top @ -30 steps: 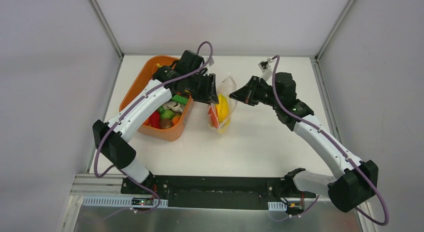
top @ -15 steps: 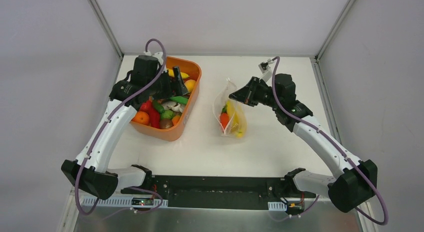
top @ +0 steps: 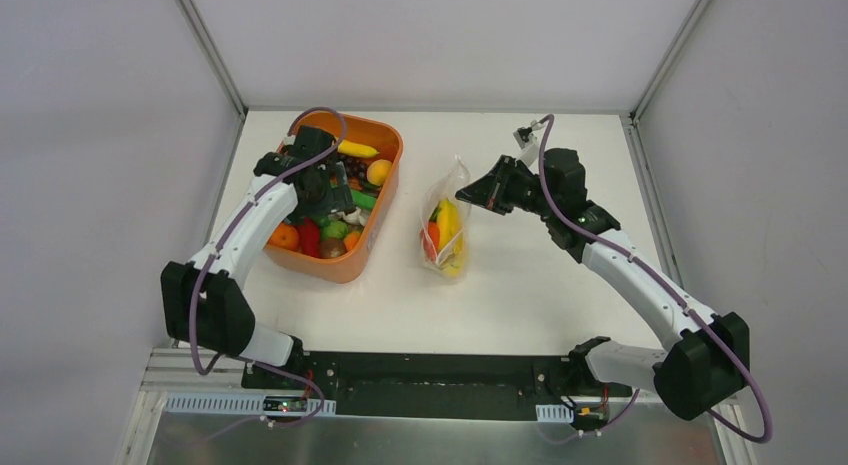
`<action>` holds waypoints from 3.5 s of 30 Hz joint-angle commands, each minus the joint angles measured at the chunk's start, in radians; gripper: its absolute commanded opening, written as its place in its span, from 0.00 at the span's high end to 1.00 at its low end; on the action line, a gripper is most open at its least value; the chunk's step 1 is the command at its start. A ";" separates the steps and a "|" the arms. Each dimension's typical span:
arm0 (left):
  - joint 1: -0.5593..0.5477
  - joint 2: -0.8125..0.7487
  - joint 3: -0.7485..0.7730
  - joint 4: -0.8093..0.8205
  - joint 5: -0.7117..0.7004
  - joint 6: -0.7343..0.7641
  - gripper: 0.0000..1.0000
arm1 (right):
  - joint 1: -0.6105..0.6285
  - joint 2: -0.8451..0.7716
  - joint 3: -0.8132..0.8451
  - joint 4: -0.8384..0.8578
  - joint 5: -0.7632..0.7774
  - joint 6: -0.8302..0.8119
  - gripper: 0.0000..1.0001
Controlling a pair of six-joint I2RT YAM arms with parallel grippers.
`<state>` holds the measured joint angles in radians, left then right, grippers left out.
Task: Place the food in the zip-top bag and seal the zipper
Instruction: Pick up the fake vegetable from the bin, then place the fake vegetable in the zipper food storage bag.
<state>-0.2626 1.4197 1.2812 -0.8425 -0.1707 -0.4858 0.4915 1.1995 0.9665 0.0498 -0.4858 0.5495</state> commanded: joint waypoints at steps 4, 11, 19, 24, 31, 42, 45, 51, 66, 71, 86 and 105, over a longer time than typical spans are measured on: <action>0.029 0.118 0.056 0.017 -0.046 -0.030 0.13 | 0.003 -0.004 0.011 0.075 -0.028 0.023 1.00; 0.029 0.100 0.017 0.027 -0.032 -0.039 0.58 | 0.003 -0.018 -0.004 0.075 -0.013 0.026 1.00; 0.029 0.036 -0.003 0.044 -0.034 -0.025 0.94 | 0.003 -0.009 0.003 0.074 -0.022 0.031 1.00; 0.029 -0.087 -0.028 0.098 0.031 0.010 0.97 | 0.003 -0.018 -0.001 0.074 -0.018 0.037 1.00; 0.029 -0.242 -0.049 0.215 0.293 0.067 0.96 | 0.004 -0.028 -0.006 0.079 -0.001 0.048 1.00; -0.057 -0.323 -0.025 0.303 0.768 0.157 0.99 | 0.003 -0.053 -0.025 0.093 0.025 0.069 1.00; -0.095 -0.341 -0.006 0.290 0.763 0.164 1.00 | 0.004 -0.054 -0.032 0.100 0.027 0.080 1.00; -0.150 -0.391 0.021 0.262 0.679 0.165 1.00 | 0.003 -0.054 -0.034 0.102 0.033 0.084 1.00; -0.432 -0.195 0.370 -0.265 0.385 0.267 1.00 | 0.007 -0.062 -0.025 0.077 0.097 0.080 1.00; -0.475 -0.115 0.424 -0.322 0.287 0.257 1.00 | 0.012 -0.077 -0.025 0.077 0.103 0.073 1.00; -0.526 0.039 0.572 -0.224 0.363 0.226 1.00 | 0.052 -0.072 -0.026 0.065 0.133 0.046 1.00; -0.533 0.237 0.702 -0.245 0.363 0.116 0.94 | 0.065 -0.084 -0.029 0.086 0.120 0.053 1.00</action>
<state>-0.7868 1.6302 1.9224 -1.1309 0.1234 -0.3386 0.5499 1.1572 0.9344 0.0711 -0.3565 0.6086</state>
